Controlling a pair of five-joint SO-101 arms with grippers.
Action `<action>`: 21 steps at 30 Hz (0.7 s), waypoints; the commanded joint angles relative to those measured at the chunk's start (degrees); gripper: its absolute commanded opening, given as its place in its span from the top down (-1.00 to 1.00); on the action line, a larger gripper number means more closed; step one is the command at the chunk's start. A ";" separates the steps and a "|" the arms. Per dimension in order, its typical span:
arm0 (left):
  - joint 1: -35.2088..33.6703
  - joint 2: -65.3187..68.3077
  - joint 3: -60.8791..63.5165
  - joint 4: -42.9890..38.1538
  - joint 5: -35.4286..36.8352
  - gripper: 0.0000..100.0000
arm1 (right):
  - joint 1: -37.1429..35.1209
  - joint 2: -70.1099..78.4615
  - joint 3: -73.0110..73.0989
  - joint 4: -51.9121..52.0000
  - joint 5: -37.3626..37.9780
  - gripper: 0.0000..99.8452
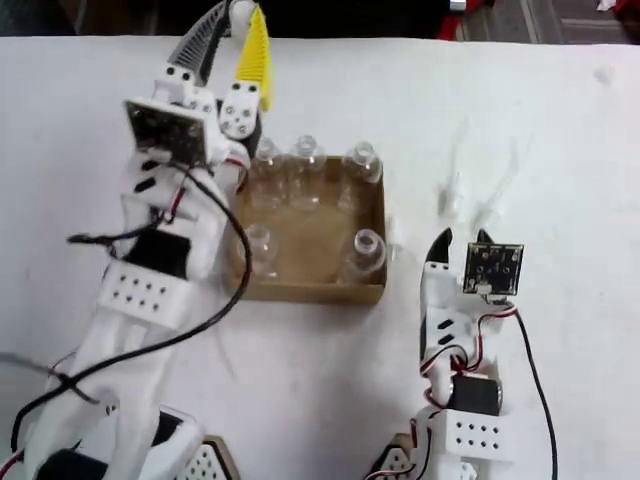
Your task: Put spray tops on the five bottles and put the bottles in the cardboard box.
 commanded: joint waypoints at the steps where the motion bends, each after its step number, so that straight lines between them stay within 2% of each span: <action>1: -0.13 1.45 0.79 -2.73 -0.53 0.95 | 0.22 -0.40 0.00 -1.45 0.70 0.72; 17: -1.80 2.07 3.60 -3.08 -0.62 0.95 | 0.13 -0.40 0.18 -1.45 0.70 0.72; 21: -1.63 4.53 5.01 -7.03 -0.62 0.95 | 0.13 -0.40 0.18 -1.45 0.70 0.72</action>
